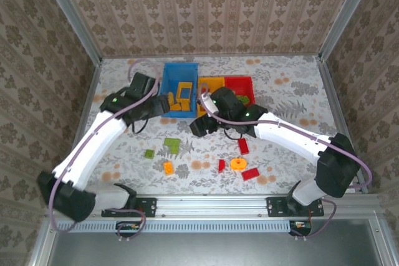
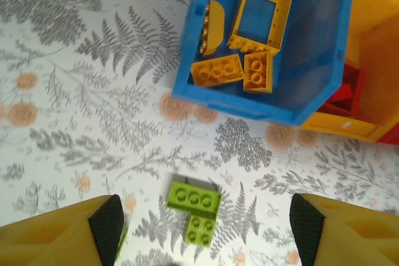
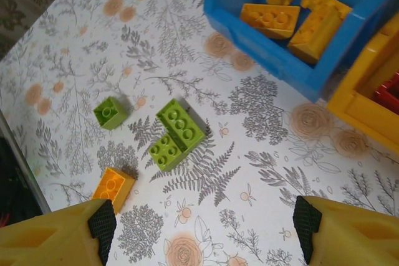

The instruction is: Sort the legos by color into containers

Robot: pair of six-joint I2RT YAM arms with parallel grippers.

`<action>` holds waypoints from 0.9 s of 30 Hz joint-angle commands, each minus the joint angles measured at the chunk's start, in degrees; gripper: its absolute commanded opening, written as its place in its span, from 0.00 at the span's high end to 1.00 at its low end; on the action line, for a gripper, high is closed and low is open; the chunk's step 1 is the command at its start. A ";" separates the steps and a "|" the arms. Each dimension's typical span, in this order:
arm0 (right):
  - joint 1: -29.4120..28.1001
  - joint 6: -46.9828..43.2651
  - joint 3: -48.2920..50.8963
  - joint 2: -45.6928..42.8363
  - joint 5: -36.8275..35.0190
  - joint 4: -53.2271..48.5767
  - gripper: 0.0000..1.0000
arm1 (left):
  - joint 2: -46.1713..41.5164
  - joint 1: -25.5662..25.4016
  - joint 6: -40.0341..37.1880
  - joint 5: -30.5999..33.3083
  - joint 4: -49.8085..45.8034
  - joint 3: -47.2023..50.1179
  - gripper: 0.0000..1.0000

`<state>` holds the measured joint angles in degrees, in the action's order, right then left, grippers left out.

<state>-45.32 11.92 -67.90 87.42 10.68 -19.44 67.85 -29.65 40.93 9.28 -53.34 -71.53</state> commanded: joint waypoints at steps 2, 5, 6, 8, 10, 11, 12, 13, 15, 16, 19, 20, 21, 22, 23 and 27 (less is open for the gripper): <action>-5.49 -6.93 -4.43 6.45 -3.02 -2.25 0.19 | -10.98 -0.07 8.24 0.81 -5.45 5.65 0.26; -8.51 -8.55 -9.28 13.10 -3.43 -4.77 0.17 | -19.51 -0.16 11.90 1.13 -7.56 9.98 0.26; -9.34 -9.13 -11.26 15.41 -4.08 -5.51 0.16 | -22.17 -0.15 13.55 1.30 -8.88 11.41 0.26; -10.82 -10.42 -15.96 20.23 -5.96 -7.73 0.14 | -26.62 -0.15 15.54 1.34 -11.28 13.11 0.26; -12.09 -11.42 -22.65 26.05 -8.54 -11.86 0.14 | -30.54 -0.15 17.39 2.06 -14.77 14.35 0.26; -12.52 -11.63 -25.33 28.31 -9.58 -14.06 0.14 | -31.94 -0.08 18.00 2.26 -16.11 14.91 0.26; -12.83 -11.66 -28.24 31.03 -10.67 -15.55 0.14 | -33.38 -0.06 18.72 2.51 -17.27 15.33 0.26; -13.08 -11.66 -30.76 33.36 -12.06 -16.86 0.14 | -34.57 -0.06 19.22 2.57 -17.83 15.80 0.26; -13.30 -11.42 -34.85 37.13 -14.79 -19.41 0.14 | -36.09 -0.06 20.01 2.54 -18.32 16.05 0.26; -13.32 -11.35 -36.85 38.95 -15.90 -20.70 0.14 | -36.44 -0.06 20.15 2.56 -18.47 15.90 0.26; -13.25 -11.91 -42.07 43.56 -16.99 -24.33 0.13 | -36.66 -0.06 19.79 1.94 -19.09 15.40 0.26; -13.26 -11.85 -43.36 44.78 -17.17 -25.46 0.13 | -36.84 -0.06 19.47 1.65 -19.01 15.28 0.26; -13.21 -11.84 -44.77 46.12 -17.03 -26.46 0.14 | -37.20 -0.06 19.09 1.15 -18.80 15.20 0.26; -13.26 -11.68 -45.80 47.22 -16.81 -27.14 0.15 | -37.52 -0.06 18.80 0.63 -18.40 15.28 0.26; -13.20 -11.53 -46.51 47.99 -16.62 -27.54 0.17 | -38.02 -0.06 18.67 0.12 -18.21 15.43 0.26; -13.04 -9.90 -49.04 50.82 -17.70 -28.97 0.26 | -40.00 -0.06 19.31 -1.13 -17.61 16.70 0.26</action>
<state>-58.65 1.34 -113.99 136.25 -4.58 -43.81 29.32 -29.65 59.16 9.47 -70.35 -55.86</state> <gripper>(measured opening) 0.756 0.740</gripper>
